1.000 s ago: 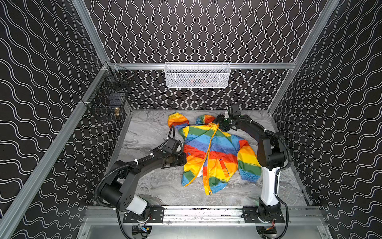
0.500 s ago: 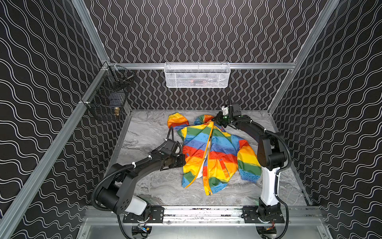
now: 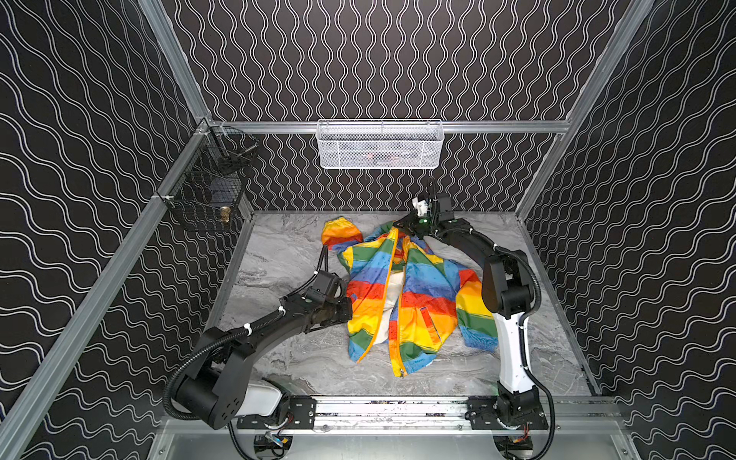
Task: Zip up the jacket
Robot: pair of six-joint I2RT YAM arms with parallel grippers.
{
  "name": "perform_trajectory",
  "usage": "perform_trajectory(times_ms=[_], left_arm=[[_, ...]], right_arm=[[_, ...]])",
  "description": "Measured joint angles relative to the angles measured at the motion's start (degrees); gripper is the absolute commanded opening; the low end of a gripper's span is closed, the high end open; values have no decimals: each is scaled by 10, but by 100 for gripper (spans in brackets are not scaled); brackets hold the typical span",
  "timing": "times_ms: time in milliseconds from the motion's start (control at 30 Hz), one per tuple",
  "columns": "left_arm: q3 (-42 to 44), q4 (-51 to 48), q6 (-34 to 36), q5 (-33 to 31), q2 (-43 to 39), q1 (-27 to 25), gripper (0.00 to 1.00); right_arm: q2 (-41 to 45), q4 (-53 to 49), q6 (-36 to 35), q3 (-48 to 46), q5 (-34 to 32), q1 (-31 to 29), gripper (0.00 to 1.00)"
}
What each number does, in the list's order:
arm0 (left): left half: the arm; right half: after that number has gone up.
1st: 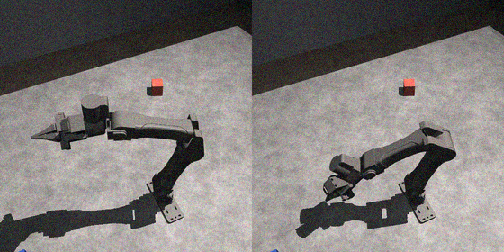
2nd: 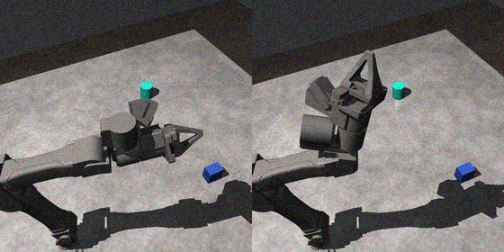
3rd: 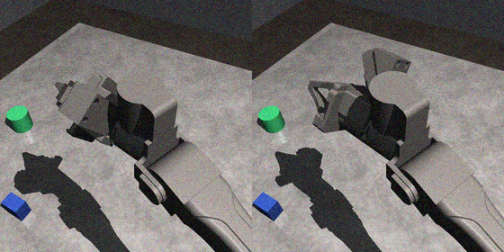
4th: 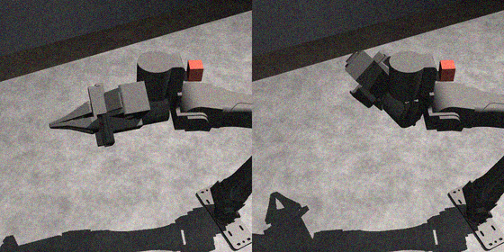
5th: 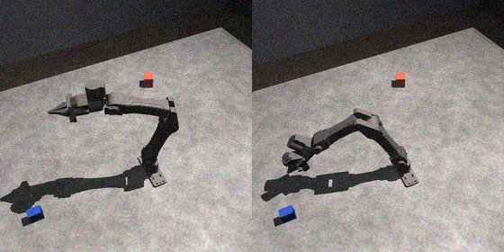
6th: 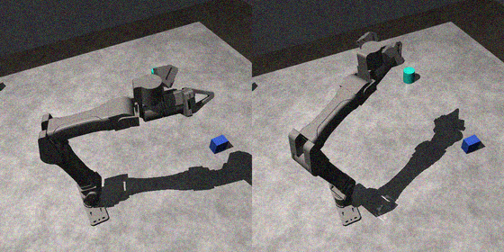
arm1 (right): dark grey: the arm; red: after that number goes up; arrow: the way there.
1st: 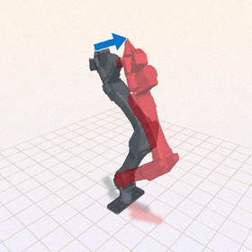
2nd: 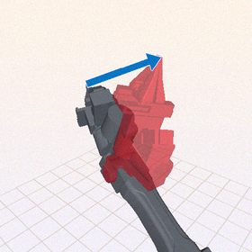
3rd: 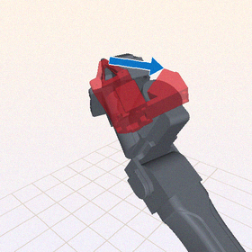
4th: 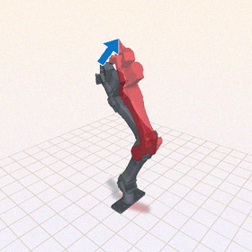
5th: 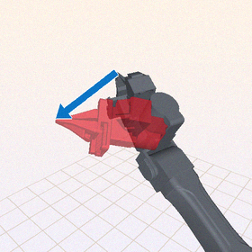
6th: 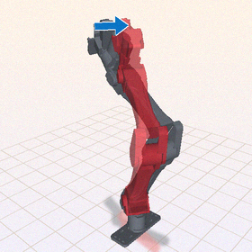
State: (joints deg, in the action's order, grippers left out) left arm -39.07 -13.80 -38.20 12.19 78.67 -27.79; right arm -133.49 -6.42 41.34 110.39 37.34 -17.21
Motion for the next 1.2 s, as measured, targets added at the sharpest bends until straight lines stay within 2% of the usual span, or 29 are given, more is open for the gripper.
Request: perform_trajectory(times_ms=[233, 367, 633, 733, 867, 1000, 1200], left_arm=[[2, 2, -6, -5, 26, 0, 0], [3, 7, -6, -6, 38, 0, 2], [6, -7, -7, -13, 18, 0, 44], [6, -22, -7, -17, -5, 0, 52], [6, -49, -7, -28, -39, 0, 54], [7, -79, -7, -37, -87, 0, 54], [7, -115, -7, -42, -143, -7, 54]], right_arm=[[-54, -33, -12, 38, -14, -2, 0], [-69, -57, -22, 46, -25, -1, 7], [-65, -90, -45, 54, -48, 12, 43], [-42, -100, -50, 46, -56, 17, 51], [-5, -108, -66, 39, -69, 20, 60], [26, -136, -88, 36, -94, 20, 62], [59, -202, -114, 25, -165, 20, 54]])
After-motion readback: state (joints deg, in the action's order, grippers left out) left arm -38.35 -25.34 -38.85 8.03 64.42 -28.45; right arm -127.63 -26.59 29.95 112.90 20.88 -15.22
